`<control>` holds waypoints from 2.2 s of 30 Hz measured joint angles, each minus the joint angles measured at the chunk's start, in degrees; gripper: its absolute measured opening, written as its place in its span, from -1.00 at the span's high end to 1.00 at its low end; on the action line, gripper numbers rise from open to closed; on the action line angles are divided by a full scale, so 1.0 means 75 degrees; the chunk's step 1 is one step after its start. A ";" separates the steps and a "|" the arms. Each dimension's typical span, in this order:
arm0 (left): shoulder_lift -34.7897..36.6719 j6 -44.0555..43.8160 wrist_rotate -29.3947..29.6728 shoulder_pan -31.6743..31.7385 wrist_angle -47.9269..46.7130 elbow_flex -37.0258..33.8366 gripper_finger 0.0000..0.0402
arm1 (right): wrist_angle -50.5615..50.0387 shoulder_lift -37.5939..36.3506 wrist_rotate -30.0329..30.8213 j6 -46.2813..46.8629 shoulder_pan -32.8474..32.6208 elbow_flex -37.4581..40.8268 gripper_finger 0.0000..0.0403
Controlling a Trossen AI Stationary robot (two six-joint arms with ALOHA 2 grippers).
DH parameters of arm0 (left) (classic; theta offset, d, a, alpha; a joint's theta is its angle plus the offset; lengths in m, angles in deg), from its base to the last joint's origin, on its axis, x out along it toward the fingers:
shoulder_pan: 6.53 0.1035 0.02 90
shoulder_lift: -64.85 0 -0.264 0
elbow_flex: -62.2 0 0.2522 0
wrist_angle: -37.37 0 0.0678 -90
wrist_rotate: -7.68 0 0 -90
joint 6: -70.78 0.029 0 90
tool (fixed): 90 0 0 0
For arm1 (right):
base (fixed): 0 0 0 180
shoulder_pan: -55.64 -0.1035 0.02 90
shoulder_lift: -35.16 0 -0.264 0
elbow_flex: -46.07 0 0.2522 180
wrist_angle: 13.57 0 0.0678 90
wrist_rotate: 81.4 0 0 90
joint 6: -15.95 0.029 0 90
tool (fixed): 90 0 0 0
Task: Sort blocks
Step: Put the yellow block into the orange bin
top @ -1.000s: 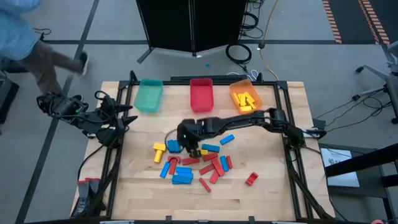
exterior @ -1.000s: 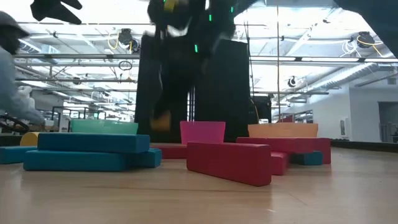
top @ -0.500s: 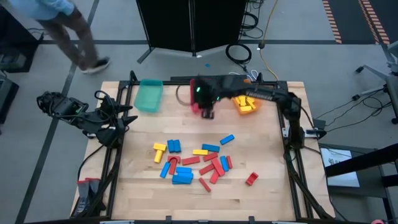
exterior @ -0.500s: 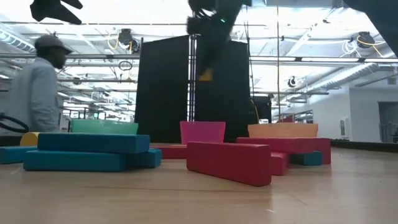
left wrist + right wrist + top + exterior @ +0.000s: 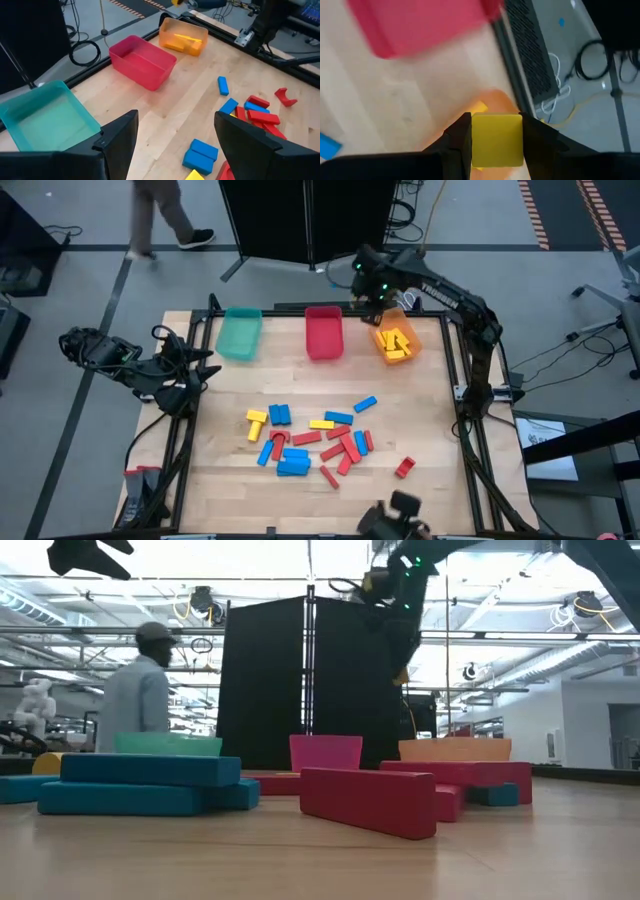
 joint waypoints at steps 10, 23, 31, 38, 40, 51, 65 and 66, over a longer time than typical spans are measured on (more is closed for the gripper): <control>-0.0032 -0.0070 0.0009 0.0000 0.0000 0.0000 -0.33 | 0.0095 -0.0012 -0.0684 0.0086 0.1289 0.0324 0.42; -0.0044 -0.0234 0.0309 0.0000 -0.0028 0.0000 -0.33 | 0.1528 -0.0765 -0.1029 0.0080 0.1693 0.3238 0.42; -0.0044 -0.0243 0.0444 0.0001 -0.0024 0.0000 -0.33 | 0.3079 -0.0806 -0.1029 0.0404 0.1696 0.4518 0.42; -0.0047 -0.0248 0.0475 0.0000 -0.0023 0.0000 -0.33 | 0.4017 -0.0801 -0.0976 0.0918 0.1696 0.4817 0.42; -0.0047 -0.0251 0.0478 0.0001 -0.0016 0.0000 -0.33 | 0.4054 -0.0801 -0.0916 0.0922 0.1693 0.4817 0.41; -0.0078 -0.0440 0.0467 0.0002 0.0000 0.0000 -0.33 | 0.3690 -0.0801 -0.0925 0.1081 0.1673 0.4813 -0.08; -0.0076 -0.0376 0.0466 0.0000 -0.0058 0.0000 -0.33 | 0.3085 -0.1690 -0.5814 0.1902 -0.0220 0.3698 -0.12; -0.0076 -0.0376 0.0466 0.0003 -0.0058 0.0000 -0.33 | 0.3113 -0.1739 -0.5758 0.1920 -0.0657 0.3698 -0.12</control>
